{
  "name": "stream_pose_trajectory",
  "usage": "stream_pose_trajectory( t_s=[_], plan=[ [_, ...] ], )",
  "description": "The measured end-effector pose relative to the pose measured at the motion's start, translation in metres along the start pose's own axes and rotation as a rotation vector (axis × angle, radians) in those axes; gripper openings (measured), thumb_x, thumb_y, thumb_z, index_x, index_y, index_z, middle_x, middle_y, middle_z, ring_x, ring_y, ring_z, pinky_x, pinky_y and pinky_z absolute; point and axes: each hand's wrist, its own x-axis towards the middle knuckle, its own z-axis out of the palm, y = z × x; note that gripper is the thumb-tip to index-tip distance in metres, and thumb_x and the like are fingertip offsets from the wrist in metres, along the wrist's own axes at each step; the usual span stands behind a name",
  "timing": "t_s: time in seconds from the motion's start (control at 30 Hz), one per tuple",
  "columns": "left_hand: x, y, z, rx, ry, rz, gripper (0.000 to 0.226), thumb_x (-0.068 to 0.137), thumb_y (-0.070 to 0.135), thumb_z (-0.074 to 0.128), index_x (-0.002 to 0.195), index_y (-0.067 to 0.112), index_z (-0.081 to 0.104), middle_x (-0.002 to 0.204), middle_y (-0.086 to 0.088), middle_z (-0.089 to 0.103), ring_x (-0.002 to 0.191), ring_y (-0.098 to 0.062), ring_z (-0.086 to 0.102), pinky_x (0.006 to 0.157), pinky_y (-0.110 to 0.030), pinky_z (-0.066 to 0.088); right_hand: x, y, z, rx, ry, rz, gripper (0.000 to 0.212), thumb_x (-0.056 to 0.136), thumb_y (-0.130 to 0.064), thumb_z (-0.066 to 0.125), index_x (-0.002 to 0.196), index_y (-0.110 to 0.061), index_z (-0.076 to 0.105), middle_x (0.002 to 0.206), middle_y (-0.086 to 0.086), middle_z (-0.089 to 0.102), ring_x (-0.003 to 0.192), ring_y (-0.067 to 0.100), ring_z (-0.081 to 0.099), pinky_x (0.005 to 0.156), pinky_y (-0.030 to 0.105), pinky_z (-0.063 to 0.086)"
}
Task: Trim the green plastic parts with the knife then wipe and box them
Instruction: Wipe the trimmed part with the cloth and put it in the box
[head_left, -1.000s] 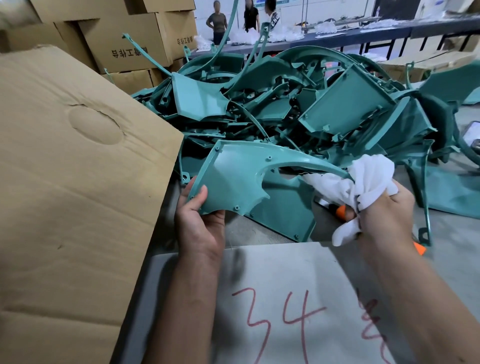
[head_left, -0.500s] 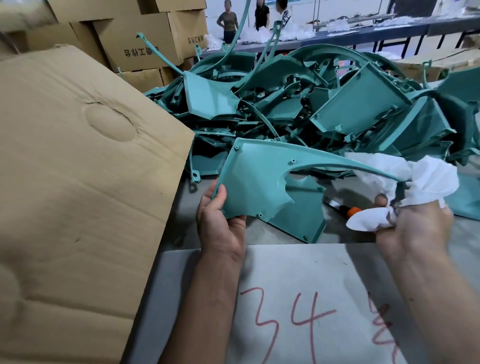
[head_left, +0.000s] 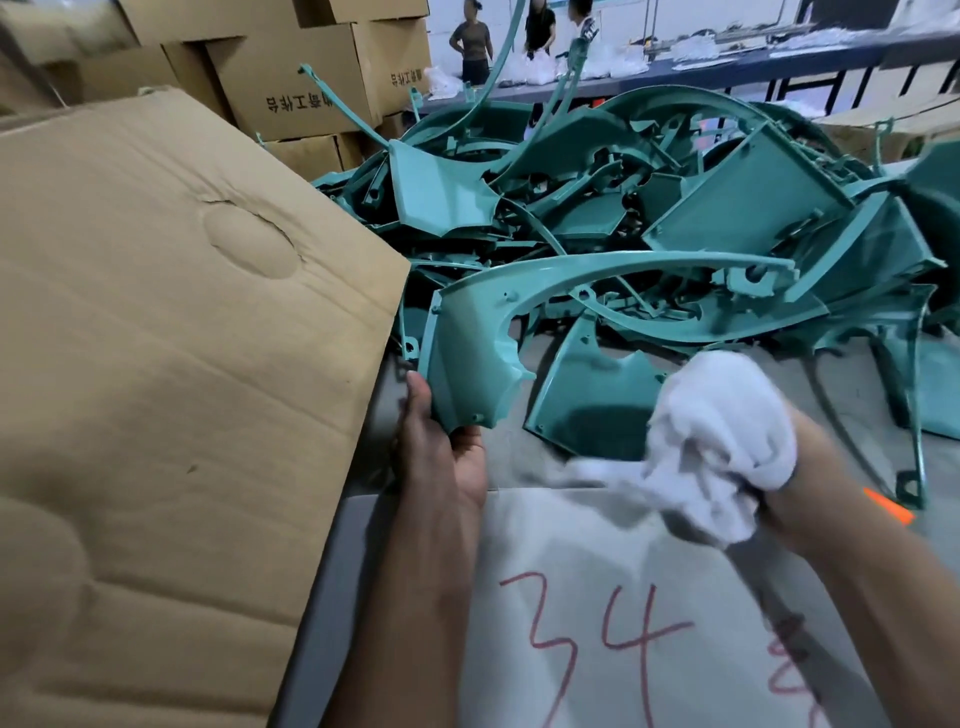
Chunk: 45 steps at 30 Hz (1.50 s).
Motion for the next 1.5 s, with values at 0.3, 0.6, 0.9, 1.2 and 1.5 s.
stream_pose_trajectory(
  t_s=[0.3, 0.6, 0.9, 1.2, 1.5],
  plan=[
    [0.001, 0.003, 0.001, -0.008, 0.048, -0.094, 0.03, 0.107, 0.029, 0.052, 0.125, 0.01, 0.065, 0.09, -0.009, 0.078, 0.067, -0.021, 0.075, 0.06, -0.031, 0.062, 0.008, -0.002, 0.011, 0.003, -0.515, -0.26, 0.065, 0.076, 0.01, 0.054, 0.136, -0.017, 0.06, 0.142, 0.009, 0.06, 0.14, 0.028, 0.051, 0.112, 0.052, 0.042],
    [-0.011, -0.002, 0.007, 0.219, -0.099, 0.108, 0.024, 0.109, 0.025, 0.045, 0.11, 0.015, 0.068, 0.106, -0.008, 0.075, 0.086, -0.022, 0.075, 0.059, -0.036, 0.06, 0.019, 0.008, 0.019, 0.291, -0.129, -0.136, 0.063, 0.092, -0.062, 0.052, 0.119, -0.006, 0.063, 0.095, 0.015, 0.07, 0.075, 0.025, 0.062, 0.065, 0.033, 0.053],
    [-0.043, -0.021, 0.015, 0.575, -0.272, 0.522, 0.027, 0.112, 0.017, 0.037, 0.097, 0.016, 0.059, 0.098, -0.012, 0.07, 0.086, -0.022, 0.069, 0.071, -0.035, 0.057, 0.013, 0.006, 0.034, 0.263, -0.025, -0.204, 0.032, 0.078, -0.023, 0.084, 0.1, -0.014, 0.062, 0.072, 0.008, 0.057, 0.053, 0.023, 0.058, 0.039, 0.025, 0.042],
    [-0.093, 0.071, 0.076, 0.387, -0.091, 0.842, 0.012, 0.101, 0.021, 0.046, 0.096, 0.019, 0.057, 0.099, -0.001, 0.069, 0.087, -0.016, 0.066, 0.071, -0.029, 0.057, 0.029, -0.078, 0.066, 0.536, 0.041, -0.352, 0.021, 0.083, -0.015, 0.069, 0.101, -0.017, 0.06, 0.064, -0.009, 0.057, 0.047, 0.006, 0.043, 0.041, 0.015, 0.033],
    [-0.051, 0.126, 0.087, 0.467, 0.158, 0.65, 0.014, 0.098, -0.001, 0.049, 0.098, 0.004, 0.062, 0.107, -0.022, 0.069, 0.106, -0.04, 0.064, 0.082, -0.029, 0.049, 0.049, -0.212, 0.239, 0.399, -0.532, -0.159, 0.015, 0.103, -0.004, 0.059, 0.089, -0.01, 0.062, 0.062, -0.006, 0.053, 0.048, 0.003, 0.041, 0.039, 0.012, 0.029]
  ],
)
